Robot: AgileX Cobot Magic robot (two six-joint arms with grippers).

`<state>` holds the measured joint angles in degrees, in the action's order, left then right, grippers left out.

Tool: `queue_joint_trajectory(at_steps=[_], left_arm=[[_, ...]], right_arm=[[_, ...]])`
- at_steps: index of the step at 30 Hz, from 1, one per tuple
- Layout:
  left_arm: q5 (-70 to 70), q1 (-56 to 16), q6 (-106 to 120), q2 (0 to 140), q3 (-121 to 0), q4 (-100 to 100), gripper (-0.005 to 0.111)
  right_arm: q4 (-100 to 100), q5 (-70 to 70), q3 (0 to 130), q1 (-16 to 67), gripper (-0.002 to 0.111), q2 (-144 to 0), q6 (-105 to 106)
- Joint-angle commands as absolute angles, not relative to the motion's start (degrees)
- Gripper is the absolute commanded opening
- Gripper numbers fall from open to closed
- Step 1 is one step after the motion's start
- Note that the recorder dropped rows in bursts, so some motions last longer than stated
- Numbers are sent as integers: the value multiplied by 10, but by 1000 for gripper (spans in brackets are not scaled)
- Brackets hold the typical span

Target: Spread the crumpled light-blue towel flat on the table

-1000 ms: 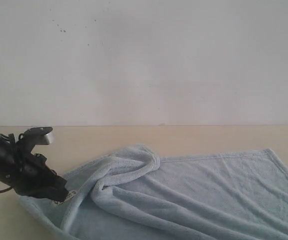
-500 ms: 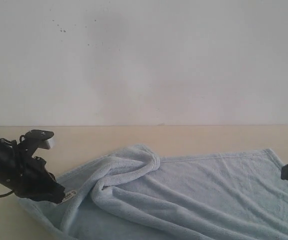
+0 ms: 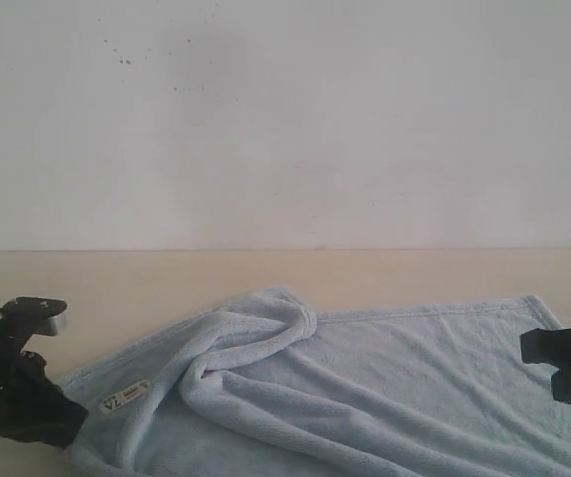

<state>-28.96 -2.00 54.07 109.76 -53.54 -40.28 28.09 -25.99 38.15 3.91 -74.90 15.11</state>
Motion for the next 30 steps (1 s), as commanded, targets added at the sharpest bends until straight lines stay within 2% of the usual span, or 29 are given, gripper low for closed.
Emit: queue_joint_trajectory(at_steps=[1, 6, 15, 17, 19, 21, 24, 30], left_arm=[[-291, -5, 508, 1096, -513, -382, 4], [-313, -3, 454, 1088, -506, -346, 4], [-231, -3, 448, 982, -506, -390, 5], [-223, 0, 454, 980, -506, -385, 13], [-221, 1, 444, 989, -506, -391, 29], [-210, 2, 405, 1002, -506, -411, 49], [-203, 2, 373, 1025, -506, -416, 69], [-177, 2, 372, 1062, -508, -417, 69]], right_arm=[[283, -259, 384, 40, 0, -744, 157], [283, -261, 384, 40, 0, -744, 156], [327, -262, 384, 40, 0, -744, 156], [341, -266, 384, 40, 0, -744, 156], [341, -271, 384, 40, 0, -744, 156], [341, -273, 384, 40, 0, -744, 157], [341, -273, 384, 40, 0, -744, 160], [341, -275, 384, 40, 0, -744, 160]])
